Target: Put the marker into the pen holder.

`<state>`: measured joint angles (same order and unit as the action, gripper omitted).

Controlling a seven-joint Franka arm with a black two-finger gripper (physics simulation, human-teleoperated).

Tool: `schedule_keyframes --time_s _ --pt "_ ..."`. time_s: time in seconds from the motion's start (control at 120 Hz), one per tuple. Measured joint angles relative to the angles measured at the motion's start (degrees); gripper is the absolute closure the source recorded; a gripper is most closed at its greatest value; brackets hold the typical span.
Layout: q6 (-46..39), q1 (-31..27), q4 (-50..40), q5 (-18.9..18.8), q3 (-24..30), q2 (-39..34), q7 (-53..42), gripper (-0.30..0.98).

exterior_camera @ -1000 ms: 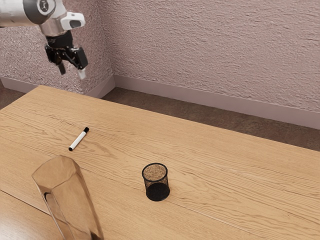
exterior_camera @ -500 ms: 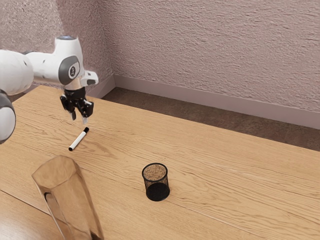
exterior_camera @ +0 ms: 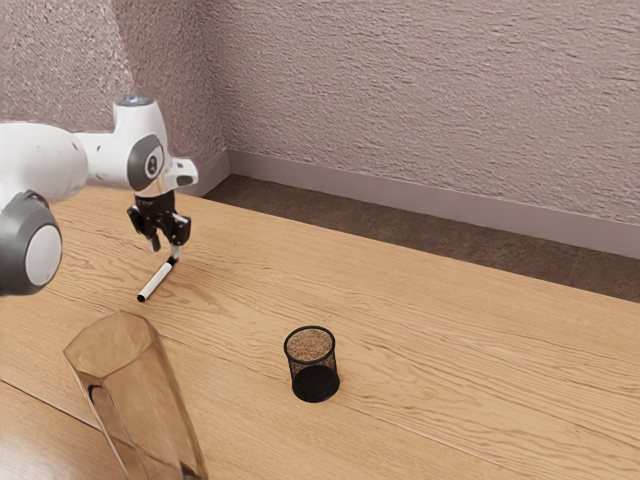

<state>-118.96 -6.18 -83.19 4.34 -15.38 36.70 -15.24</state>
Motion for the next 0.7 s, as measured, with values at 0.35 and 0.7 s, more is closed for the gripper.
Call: schedule_keyframes --time_s 0.35,0.7 --pt "-2.76 -3.93 10.17 3.14 1.32 10.90 -1.13 0.39" --pt "-2.56 -5.86 13.21 3.61 2.09 13.81 -2.48 0.39"
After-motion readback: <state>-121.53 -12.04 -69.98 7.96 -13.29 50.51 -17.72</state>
